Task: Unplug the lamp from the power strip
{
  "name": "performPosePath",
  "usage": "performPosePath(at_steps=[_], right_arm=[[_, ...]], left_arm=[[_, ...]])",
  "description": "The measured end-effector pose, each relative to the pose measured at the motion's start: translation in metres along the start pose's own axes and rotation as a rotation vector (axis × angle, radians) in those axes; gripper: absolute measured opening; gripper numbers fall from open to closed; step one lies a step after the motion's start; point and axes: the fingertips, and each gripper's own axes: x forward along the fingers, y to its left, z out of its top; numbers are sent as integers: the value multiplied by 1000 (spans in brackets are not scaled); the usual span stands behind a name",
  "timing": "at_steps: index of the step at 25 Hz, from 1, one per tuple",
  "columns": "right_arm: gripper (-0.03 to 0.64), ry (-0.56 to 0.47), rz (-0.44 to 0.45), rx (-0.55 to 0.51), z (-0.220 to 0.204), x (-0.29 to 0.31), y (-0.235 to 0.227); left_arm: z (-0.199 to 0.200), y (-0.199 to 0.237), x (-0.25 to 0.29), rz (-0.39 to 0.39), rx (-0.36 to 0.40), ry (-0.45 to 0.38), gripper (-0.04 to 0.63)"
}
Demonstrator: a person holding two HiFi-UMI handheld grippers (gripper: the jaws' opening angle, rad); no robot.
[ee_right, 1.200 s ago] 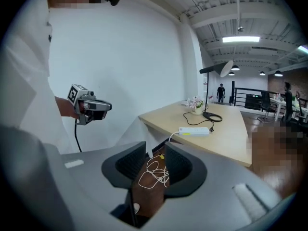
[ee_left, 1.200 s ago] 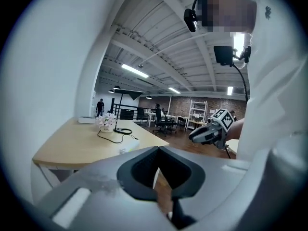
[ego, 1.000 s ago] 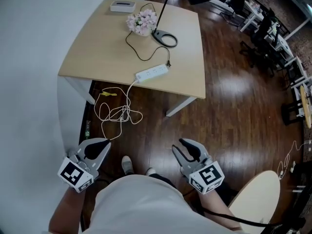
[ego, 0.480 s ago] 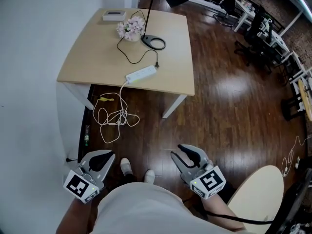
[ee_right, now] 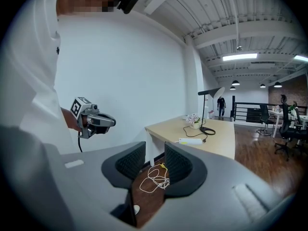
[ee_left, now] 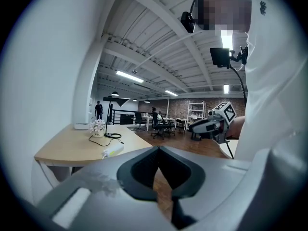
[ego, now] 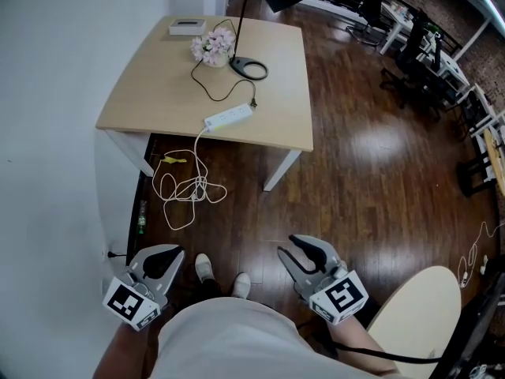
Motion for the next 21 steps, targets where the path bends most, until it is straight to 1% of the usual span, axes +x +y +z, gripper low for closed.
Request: performPosePath(at_steps=[7, 21], right_arm=[[124, -3, 1, -4, -1, -2, 7], [121, -16, 20, -15, 5, 3, 1]], left_arm=[[-3, -3, -1, -7, 6, 6, 5], [1, -1, 3, -1, 20, 17, 5]])
